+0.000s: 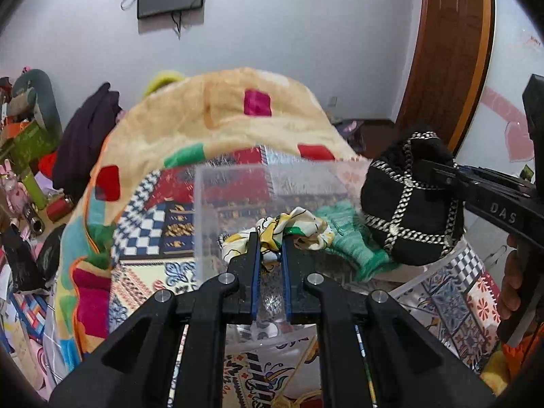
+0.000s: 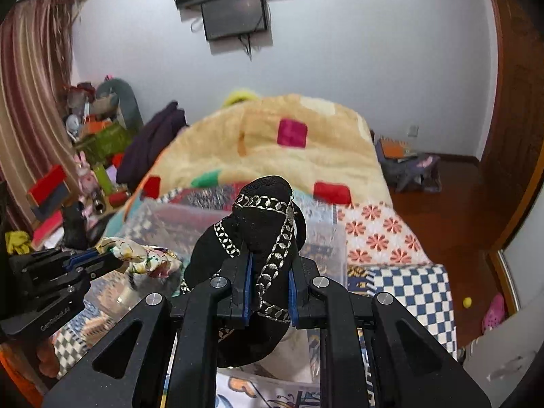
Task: Organize soft objects
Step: 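Place the scrunchie and black cap into the clear box, opening both tools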
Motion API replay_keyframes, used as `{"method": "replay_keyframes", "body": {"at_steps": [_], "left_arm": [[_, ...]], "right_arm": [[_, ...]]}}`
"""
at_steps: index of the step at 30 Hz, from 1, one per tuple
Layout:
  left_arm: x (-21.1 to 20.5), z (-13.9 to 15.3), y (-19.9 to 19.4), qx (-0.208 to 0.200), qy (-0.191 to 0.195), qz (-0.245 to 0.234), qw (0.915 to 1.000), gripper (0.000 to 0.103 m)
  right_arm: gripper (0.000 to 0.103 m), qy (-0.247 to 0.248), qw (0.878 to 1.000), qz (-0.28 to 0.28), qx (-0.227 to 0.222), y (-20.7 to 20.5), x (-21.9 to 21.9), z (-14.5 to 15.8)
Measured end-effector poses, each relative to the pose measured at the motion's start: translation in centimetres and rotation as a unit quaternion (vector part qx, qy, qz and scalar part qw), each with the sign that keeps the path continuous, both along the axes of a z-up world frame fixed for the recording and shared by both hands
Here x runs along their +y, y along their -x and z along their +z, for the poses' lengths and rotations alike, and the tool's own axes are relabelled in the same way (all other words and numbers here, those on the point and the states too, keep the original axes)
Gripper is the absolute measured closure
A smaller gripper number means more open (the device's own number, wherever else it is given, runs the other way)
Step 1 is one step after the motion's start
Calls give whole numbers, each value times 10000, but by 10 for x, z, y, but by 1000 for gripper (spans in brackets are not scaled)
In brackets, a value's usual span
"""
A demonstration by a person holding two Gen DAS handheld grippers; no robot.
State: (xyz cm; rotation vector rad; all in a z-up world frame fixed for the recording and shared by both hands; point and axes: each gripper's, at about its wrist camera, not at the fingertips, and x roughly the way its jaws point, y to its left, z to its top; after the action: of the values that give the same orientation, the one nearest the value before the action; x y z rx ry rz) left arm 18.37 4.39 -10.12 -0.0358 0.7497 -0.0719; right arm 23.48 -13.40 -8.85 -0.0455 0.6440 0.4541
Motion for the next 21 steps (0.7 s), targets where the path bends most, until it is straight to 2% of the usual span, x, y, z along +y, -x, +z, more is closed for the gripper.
{"method": "replay_keyframes", "body": {"at_steps": [7,11,13,15,17,21], "left_arm": [[-12,-15,-6,263,-145,-167,9994,92],[-15,-16,-3,327,-167,-232,9991,85],[-16,-16,-1,352,-131,-255,9990,79],[-14,-14,3,366,-81,-284,9989,75],[-14,-11,9,342,-47,-300,9990,73],[-11,-2,23,255,37,-343,9991,64]], "right_arm": [[87,490,9979,122,404,-9,7,-26],[83,691,9965,107,457,-9,10,-31],[75,745,9962,103,448,-6,8,-29],[58,726,9961,120,492,-5,6,-28],[49,665,9964,140,515,-1,3,-26],[43,616,9966,234,498,8,-3,-20]]}}
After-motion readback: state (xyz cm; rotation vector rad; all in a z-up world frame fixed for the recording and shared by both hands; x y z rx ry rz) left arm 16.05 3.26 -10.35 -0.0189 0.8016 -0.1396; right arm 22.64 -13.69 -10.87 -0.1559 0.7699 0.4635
